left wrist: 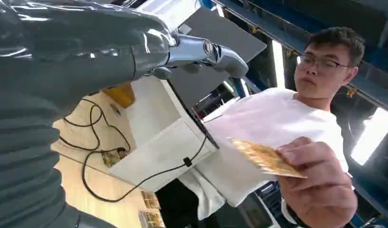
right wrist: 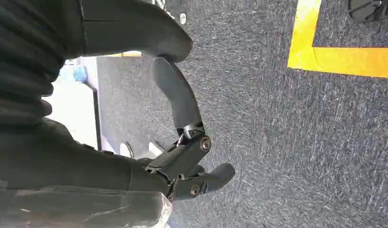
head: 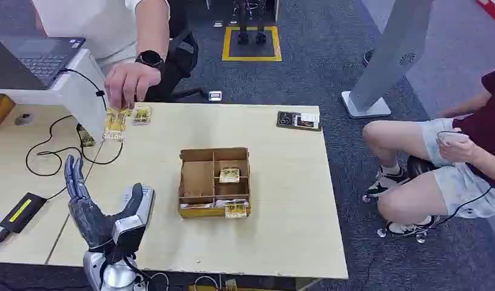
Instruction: Pass the card to the sensor for recognition and then transmit it.
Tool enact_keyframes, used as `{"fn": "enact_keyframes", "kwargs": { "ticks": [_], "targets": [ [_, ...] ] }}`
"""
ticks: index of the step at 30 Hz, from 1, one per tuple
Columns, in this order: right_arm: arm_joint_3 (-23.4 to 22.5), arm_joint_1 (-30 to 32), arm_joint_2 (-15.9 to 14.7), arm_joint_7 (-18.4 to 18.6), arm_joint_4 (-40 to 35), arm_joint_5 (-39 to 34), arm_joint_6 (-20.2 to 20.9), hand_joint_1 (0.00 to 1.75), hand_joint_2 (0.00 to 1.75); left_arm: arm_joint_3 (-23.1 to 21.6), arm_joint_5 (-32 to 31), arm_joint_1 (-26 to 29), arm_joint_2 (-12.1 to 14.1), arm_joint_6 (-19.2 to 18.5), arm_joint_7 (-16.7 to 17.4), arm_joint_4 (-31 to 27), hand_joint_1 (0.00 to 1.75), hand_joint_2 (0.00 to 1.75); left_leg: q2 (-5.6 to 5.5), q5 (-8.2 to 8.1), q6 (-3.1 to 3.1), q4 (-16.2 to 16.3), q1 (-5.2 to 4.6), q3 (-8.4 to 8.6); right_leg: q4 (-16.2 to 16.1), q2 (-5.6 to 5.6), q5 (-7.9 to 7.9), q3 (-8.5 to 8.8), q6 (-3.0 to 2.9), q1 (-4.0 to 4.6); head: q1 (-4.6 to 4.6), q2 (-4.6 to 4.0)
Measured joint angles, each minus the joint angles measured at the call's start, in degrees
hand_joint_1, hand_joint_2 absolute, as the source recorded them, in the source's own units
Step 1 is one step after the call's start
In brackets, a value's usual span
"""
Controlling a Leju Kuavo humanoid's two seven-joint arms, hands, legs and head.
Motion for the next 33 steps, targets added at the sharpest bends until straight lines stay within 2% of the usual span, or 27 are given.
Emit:
{"fn": "enact_keyframes", "kwargs": {
  "ticks": [8, 15, 20, 27, 28, 33],
  "targets": [
    [0.04, 0.04, 0.0, 0.02, -0.02, 0.0, -0.13, 0.0, 1.75, 0.11, -0.83, 0.0, 0.0, 0.0, -0.35, 0.02, 0.0, 1.75, 0.0, 0.0, 0.0, 0.0, 0.0, 0.0, 0.0, 0.0, 0.0, 0.0, 0.0, 0.0, 0.0, 0.0],
    [1.4, -0.03, -0.48, -0.11, 0.55, 0.0, -0.39, 0.0, 1.75, 3.3, -10.56, -3.04, 0.0, 0.04, -2.19, -0.2, 0.0, 1.75, -0.01, 0.01, 0.0, 0.0, 0.0, 0.0, 0.01, -0.01, 0.01, 0.02, 0.0, 0.0, 0.0, 0.0],
    [3.15, -0.41, -2.03, -0.26, 2.66, 0.0, -1.66, 0.0, 1.75, 8.3, -19.23, -7.71, -0.3, 0.07, -2.36, -1.05, 0.0, 1.75, -0.01, 0.02, -0.01, 0.0, 0.0, 0.0, 0.02, -0.01, 0.03, 0.04, 0.0, 0.0, 0.0, 0.0],
    [4.59, -1.01, -3.52, 0.04, 4.98, 0.0, -2.23, 0.0, 1.75, 12.24, -22.64, -10.31, -0.9, 0.07, -1.57, -1.22, 0.0, 1.75, -0.01, 0.01, -0.01, 0.0, 0.0, 0.0, 0.02, 0.0, 0.03, 0.02, 0.01, 0.0, -0.02, 0.0],
    [4.7, -1.02, -3.65, 0.15, 5.22, 0.0, -2.27, 0.0, 1.75, 12.35, -22.64, -10.32, -0.9, 0.07, -1.33, -1.22, 1.75, 1.75, -0.01, 0.01, -0.01, 0.0, 0.0, 0.0, 0.02, 0.0, 0.02, 0.02, 0.01, 0.0, 0.0, 0.0],
    [5.11, -1.06, -4.04, 0.17, 5.79, 0.0, -2.36, 0.0, 1.75, 12.5, -20.81, -10.32, -0.92, 0.07, -1.07, -1.22, 1.75, 1.75, -0.01, 0.01, 0.0, 0.0, 0.0, -0.01, 0.02, -0.01, 0.02, 0.01, 0.01, 0.0, 0.0, 0.0]
  ]
}}
